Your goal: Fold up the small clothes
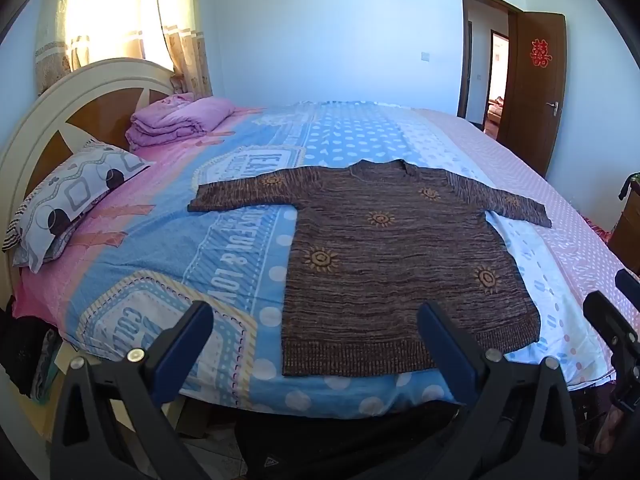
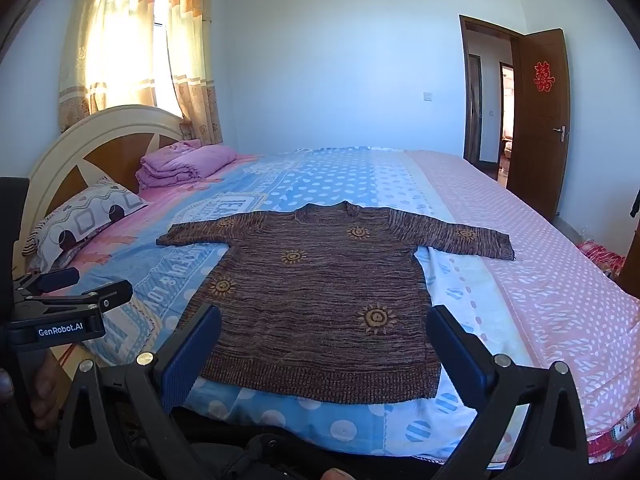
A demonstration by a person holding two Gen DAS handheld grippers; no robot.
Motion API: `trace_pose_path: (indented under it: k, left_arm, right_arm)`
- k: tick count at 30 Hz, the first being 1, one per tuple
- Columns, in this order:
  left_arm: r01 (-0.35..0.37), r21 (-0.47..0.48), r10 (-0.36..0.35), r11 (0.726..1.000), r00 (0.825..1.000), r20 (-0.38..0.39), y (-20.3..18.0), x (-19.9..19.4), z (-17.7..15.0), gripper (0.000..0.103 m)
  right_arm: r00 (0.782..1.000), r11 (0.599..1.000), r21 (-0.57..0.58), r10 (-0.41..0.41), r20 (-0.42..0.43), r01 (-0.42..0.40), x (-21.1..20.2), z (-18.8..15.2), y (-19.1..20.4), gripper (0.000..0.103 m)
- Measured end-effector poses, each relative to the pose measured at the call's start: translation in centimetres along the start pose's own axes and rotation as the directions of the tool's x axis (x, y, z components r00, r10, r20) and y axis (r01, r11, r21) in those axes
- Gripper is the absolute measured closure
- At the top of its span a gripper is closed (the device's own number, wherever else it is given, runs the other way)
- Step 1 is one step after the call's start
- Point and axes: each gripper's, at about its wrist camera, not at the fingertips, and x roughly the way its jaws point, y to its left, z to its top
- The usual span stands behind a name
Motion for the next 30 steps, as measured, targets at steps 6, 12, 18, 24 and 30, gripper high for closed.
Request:
trace_pose_path:
  k: [6, 12, 18, 24, 30]
  left_arm:
    - [0.001, -0.001, -0.001, 1.000, 1.000, -0.004, -0.2, 0.3, -0.3, 0.000]
    - [0.004, 0.004, -0.004, 1.000, 1.000, -0.018, -0.6, 0.6, -1.0, 0.000]
    - [0.020, 0.020, -0.019, 1.000, 0.998, -0.052, -0.7, 2.4, -0.3, 0.000]
    - [0.032, 0.059, -0.028, 0.998, 0.997, -0.069, -1.1, 5.4, 0.7, 0.000]
    - [-0.015, 0.104, 0.024, 0.994, 0.996, -0.084, -1.9, 10.2, 2.8, 0.000]
  right_arm:
    - [1.000, 1.000, 0.001, 0.006, -0.004, -0.006, 0.0, 0.1, -0.2, 0.001]
    - [1.000, 1.000, 0.003, 0.024, -0.016, -0.024, 0.3, 0.2, -0.4, 0.001]
    - [0.994, 0.995, 0.005, 0.104, -0.028, -0.104, 1.5, 0.2, -1.4, 0.001]
    - [0.995, 0.996, 0.026, 0.088, -0.047, -0.087, 4.2, 0.3, -4.5, 0.001]
    - [0.995, 0.996, 0.089, -0.002, -0.102, 0.011, 8.9, 0.5, -10.0, 0.001]
